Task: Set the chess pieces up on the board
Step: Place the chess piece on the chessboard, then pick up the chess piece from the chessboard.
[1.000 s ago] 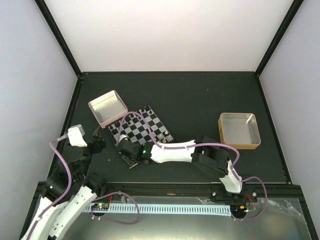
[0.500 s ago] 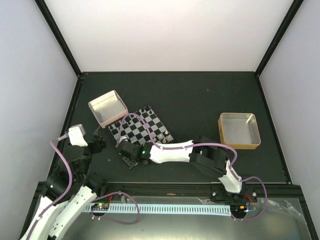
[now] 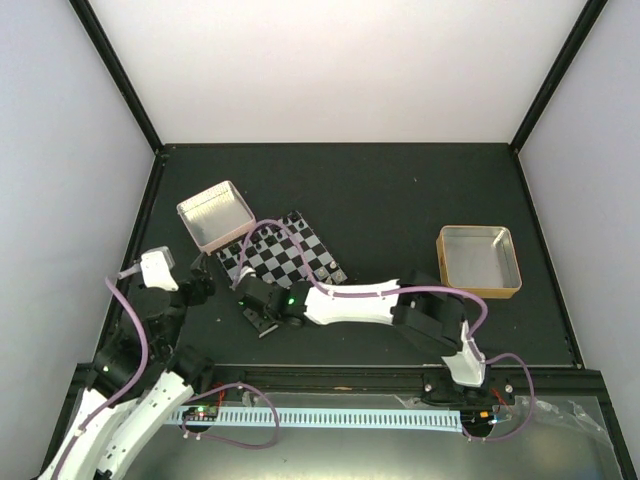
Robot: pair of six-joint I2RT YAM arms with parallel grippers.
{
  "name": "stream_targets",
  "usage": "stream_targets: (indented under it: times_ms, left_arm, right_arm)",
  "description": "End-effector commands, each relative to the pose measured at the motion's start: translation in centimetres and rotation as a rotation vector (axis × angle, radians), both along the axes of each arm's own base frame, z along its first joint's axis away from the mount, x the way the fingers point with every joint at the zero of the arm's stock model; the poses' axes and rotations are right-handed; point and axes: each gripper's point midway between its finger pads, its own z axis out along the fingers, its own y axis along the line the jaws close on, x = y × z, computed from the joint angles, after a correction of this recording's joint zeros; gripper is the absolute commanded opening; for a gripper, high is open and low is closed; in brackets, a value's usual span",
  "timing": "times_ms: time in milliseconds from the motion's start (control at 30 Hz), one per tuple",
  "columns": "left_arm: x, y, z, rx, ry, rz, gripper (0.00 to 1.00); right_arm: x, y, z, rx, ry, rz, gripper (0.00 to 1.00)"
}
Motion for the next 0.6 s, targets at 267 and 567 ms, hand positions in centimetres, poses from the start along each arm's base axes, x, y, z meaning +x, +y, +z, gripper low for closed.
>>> stream_targets:
  times_ms: [267, 567]
  left_arm:
    - [2.9, -7.8, -3.7, 0.114, 0.26, -0.346, 0.99]
    - [4.6, -13.1, -10.2, 0.119, 0.663, -0.53, 0.69]
  right_arm:
    - [4.3, -7.5, 13.3, 0.281, 0.001, -0.329, 0.42]
    - [4.6, -16.6, 13.7, 0.19, 0.178, -0.549, 0.38]
